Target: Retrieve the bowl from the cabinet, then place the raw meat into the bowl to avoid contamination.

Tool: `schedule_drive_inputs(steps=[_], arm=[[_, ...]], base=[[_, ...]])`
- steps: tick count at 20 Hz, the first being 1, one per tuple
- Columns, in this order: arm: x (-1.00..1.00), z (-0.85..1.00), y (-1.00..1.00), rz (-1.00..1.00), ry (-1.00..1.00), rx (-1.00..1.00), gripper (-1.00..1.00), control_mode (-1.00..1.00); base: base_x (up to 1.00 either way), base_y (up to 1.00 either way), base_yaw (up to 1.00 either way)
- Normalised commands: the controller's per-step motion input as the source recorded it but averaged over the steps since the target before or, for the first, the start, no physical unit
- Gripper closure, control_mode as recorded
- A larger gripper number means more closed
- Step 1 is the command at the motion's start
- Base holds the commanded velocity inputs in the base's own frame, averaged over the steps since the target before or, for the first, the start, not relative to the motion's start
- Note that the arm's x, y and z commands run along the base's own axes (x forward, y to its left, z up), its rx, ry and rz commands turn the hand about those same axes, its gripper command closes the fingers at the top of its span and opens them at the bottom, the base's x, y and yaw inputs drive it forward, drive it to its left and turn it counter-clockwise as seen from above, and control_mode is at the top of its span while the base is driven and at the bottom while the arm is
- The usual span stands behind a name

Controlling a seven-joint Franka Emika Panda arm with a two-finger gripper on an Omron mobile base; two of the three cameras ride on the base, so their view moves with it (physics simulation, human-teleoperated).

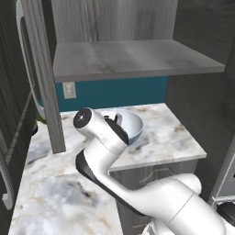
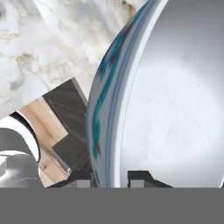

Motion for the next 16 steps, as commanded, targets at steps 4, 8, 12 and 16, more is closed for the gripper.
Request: schedule_drive_inputs(steps=[4,8,12,16], arm=[[0.60,-0.58,0.05,0.00,0.00,-0.03,1.00,-1.00],[0.50,-0.60,0.16,0.01,0.01,-0.03,1.00,-1.00],[0.44,-0.59,0.17,0.01,0.02,-0.01,1.00,-1.00],[0.40,-0.51,0.18,0.02,0.01,-0.01,1.00,-1.00]], base=[[0.00,0.00,0.00],[0.00,0.00,0.00],[0.00,0.00,0.00],[0.00,0.00,0.00]])
